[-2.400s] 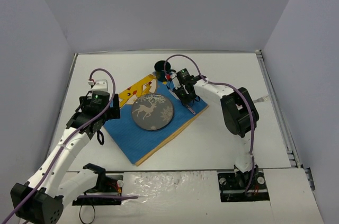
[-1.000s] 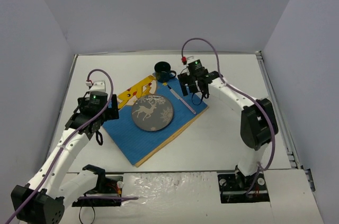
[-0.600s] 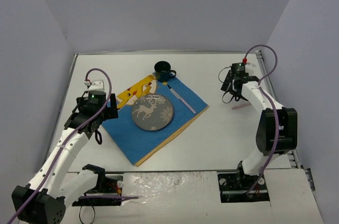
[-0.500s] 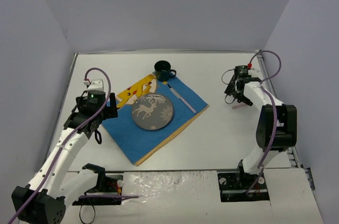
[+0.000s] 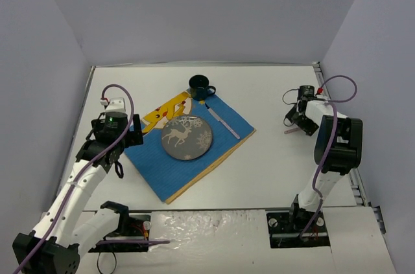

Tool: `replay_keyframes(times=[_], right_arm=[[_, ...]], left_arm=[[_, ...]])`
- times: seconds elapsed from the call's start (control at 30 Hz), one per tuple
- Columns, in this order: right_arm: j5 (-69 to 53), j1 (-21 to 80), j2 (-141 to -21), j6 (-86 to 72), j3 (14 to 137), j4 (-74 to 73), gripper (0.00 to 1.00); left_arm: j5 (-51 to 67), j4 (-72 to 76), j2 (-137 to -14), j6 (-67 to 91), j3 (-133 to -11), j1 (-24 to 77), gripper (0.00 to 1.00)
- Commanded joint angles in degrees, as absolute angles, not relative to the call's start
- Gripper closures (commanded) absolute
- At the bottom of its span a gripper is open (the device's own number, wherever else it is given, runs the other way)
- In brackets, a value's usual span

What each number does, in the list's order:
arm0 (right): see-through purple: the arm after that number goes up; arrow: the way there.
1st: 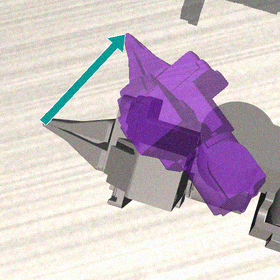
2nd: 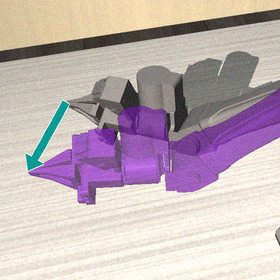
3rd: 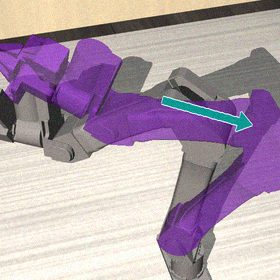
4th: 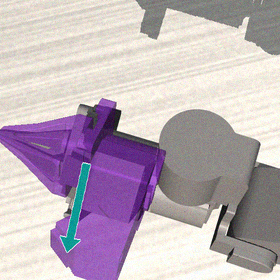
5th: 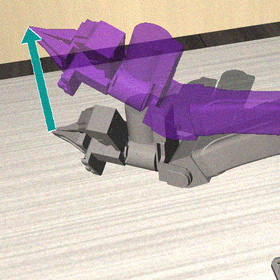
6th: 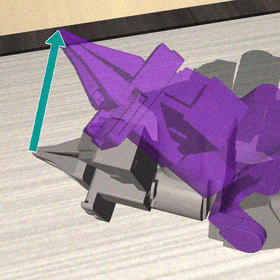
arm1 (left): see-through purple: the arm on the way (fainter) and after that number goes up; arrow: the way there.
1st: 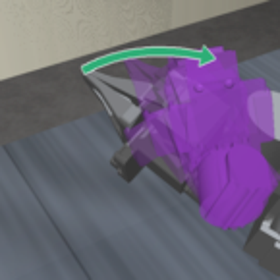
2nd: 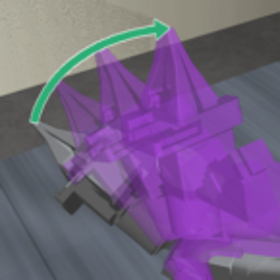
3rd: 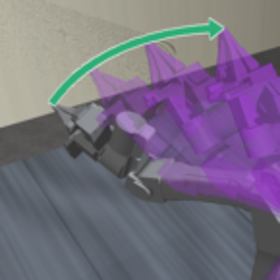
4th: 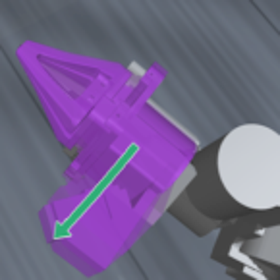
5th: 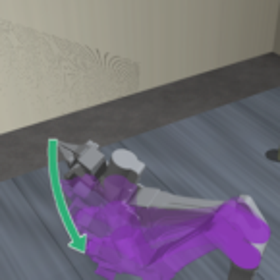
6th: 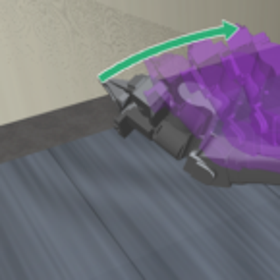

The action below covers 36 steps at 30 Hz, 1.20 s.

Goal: Set the dinner table for one person

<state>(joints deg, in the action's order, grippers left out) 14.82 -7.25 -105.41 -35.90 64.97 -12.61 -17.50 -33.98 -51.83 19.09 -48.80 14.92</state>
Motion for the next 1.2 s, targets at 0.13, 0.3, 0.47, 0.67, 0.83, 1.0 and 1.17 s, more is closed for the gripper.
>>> replay_keyframes(times=[0.13,0.3,0.47,0.67,0.83,1.0,1.17], right_arm=[[12.8,-9.3,-106.0,-38.6,61.5,-6.2,0.45],[13.1,-9.2,-105.7,-38.4,60.0,-5.6,0.72],[13.3,-8.9,-102.1,-36.4,59.0,-5.9,0.97],[14.5,-4.3,-92.8,-29.3,60.6,-8.3,1.00],[13.1,10.0,-85.7,-18.2,64.6,-8.8,1.00],[10.2,27.4,-83.7,-10.3,70.8,-8.9,1.00],[8.8,43.8,-90.1,-5.5,77.8,-11.8,1.00]], left_arm=[[-18.8,-31.9,-50.5,18.8,-49.6,14.6,0.03],[-18.6,-32.0,-50.2,19.0,-49.5,14.5,0.03],[-18.2,-33.8,-49.8,20.0,-50.0,14.6,0.03],[-17.1,-42.5,-47.7,21.1,-55.7,14.6,0.03],[-17.6,-50.8,-45.7,21.8,-62.6,14.6,0.03],[-18.7,-56.9,-44.1,24.3,-67.4,14.5,0.03],[-19.1,-60.6,-43.2,24.3,-71.7,14.5,0.03]])
